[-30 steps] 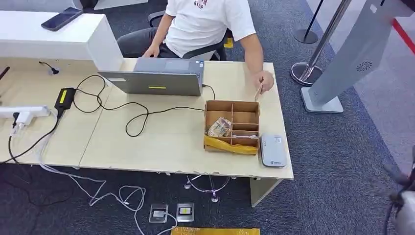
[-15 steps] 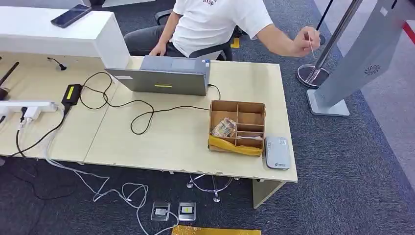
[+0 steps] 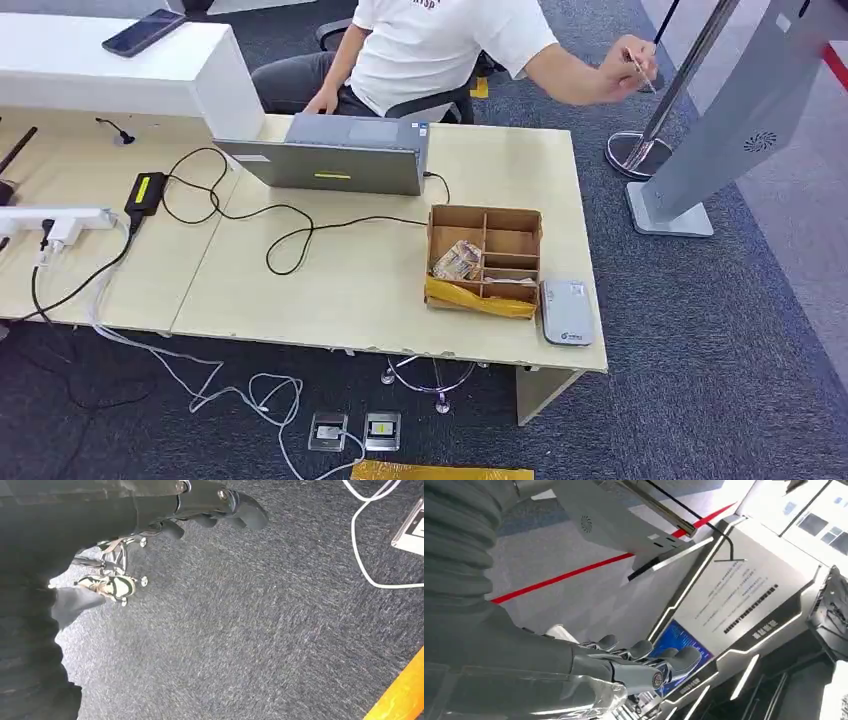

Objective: Pass the card to the sensor for recognition and then transmit it.

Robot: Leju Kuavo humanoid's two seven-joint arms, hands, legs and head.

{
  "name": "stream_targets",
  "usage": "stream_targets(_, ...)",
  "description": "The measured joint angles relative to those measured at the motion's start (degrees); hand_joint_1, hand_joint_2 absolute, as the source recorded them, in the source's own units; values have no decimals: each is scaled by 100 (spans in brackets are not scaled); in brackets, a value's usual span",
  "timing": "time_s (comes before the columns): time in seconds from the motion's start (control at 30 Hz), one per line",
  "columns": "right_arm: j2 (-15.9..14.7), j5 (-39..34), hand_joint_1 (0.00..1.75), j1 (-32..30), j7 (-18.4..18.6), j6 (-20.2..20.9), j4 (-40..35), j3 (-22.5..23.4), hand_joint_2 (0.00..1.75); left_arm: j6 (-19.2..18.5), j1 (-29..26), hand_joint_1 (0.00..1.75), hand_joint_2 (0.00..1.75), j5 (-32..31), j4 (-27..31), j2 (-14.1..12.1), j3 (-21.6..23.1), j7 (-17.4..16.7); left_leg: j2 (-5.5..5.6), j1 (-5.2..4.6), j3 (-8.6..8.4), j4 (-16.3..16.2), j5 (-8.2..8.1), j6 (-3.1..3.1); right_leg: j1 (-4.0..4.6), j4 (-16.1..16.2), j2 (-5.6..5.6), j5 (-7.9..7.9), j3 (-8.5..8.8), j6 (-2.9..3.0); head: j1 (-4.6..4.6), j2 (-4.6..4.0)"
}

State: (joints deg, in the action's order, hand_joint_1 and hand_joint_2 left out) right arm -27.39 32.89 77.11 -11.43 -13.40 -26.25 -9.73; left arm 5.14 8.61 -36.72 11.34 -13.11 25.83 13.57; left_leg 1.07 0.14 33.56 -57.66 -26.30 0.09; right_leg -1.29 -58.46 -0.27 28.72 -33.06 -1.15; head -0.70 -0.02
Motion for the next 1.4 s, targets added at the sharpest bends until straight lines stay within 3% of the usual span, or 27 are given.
stream_targets(0.37, 72, 0, 0, 40, -31, 92, 0, -387, 175, -18, -9, 0, 175, -52, 0, -4, 0, 39, -1, 0, 2, 1, 0, 0, 0, 0, 2, 0, 0, 0, -2, 0)
stream_targets(0.5, 184, 110, 0, 72, -274, 250, 0, -551, 175, -42, -6, 0, 175, -100, 0, -4, 0, 57, -1, 1, 5, 2, 0, 0, 2, -2, 2, 0, 2, 0, 0, 0)
stream_targets(0.6, 440, 232, 0, 25, -630, 420, -35, -861, 175, -48, 8, 0, 175, -107, 0, -4, -2, 74, -5, 7, 3, 3, -1, -2, 7, -3, 7, 0, 1, 0, 0, 0)
stream_targets(0.73, 874, 234, 0, -296, -546, 437, -284, -1304, 175, -42, 57, 0, 175, -133, 0, -4, -4, 105, -26, 15, -9, 2, -1, -4, 15, -3, 30, -3, 1, 5, -9, -2)
stream_targets(0.93, 1268, 380, 0, -750, -555, 686, -784, -1790, 175, -26, 36, 0, 175, -146, -4, -31, -24, 107, -4, 25, 0, 2, 4, -11, 25, -2, 9, -2, 3, 7, 2, 0)
stream_targets(1.17, 1543, 577, 0, -1002, -527, 756, -1130, -2210, 175, 4, 17, 0, 175, -144, -4, -66, -28, 105, 0, 25, 2, 2, 4, -11, 25, -1, 2, -1, 1, 7, 2, 0)
stream_targets(1.4, 1633, 625, 0, -1062, -520, 800, -1261, -2389, 175, 2, 5, 0, 175, -146, -4, -87, -28, 105, -3, 24, 1, 1, 4, -11, 24, 0, 6, -2, 1, 7, 2, 0)
